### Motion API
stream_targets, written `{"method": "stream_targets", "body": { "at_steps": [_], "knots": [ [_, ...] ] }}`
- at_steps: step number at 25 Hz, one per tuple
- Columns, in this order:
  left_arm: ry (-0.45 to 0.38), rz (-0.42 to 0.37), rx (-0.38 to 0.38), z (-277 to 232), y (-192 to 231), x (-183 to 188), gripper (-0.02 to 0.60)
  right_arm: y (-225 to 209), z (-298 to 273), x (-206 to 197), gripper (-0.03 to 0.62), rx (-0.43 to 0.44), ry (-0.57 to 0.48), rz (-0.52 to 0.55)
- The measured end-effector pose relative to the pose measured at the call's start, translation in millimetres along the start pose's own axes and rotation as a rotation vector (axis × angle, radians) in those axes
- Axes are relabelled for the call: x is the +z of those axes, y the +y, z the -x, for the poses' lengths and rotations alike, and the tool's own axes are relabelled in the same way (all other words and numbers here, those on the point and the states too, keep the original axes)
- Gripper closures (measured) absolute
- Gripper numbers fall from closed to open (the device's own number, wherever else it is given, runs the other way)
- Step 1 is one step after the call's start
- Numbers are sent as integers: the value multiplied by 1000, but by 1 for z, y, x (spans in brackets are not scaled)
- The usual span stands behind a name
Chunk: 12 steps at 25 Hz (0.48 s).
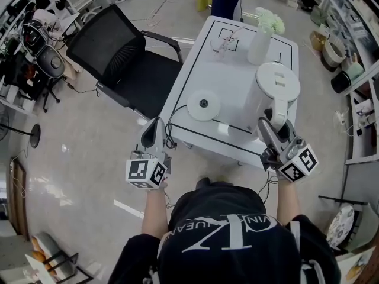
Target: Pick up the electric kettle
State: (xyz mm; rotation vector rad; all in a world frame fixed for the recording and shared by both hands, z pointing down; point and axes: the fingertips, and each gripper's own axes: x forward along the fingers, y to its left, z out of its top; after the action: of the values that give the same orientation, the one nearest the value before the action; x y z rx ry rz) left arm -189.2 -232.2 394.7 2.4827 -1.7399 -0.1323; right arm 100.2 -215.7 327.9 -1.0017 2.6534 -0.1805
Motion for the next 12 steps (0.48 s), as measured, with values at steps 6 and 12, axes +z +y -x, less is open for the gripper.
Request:
{"method": "stream_targets", "body": {
  "at_steps": [6, 12],
  "knots": [
    [-2, -3, 8, 1, 5, 3, 572, 0, -3, -1, 462, -3, 1, -7],
    [5, 1, 7, 0, 4, 0, 572, -1, -2, -2, 462, -4, 7, -7]
  ]
}}
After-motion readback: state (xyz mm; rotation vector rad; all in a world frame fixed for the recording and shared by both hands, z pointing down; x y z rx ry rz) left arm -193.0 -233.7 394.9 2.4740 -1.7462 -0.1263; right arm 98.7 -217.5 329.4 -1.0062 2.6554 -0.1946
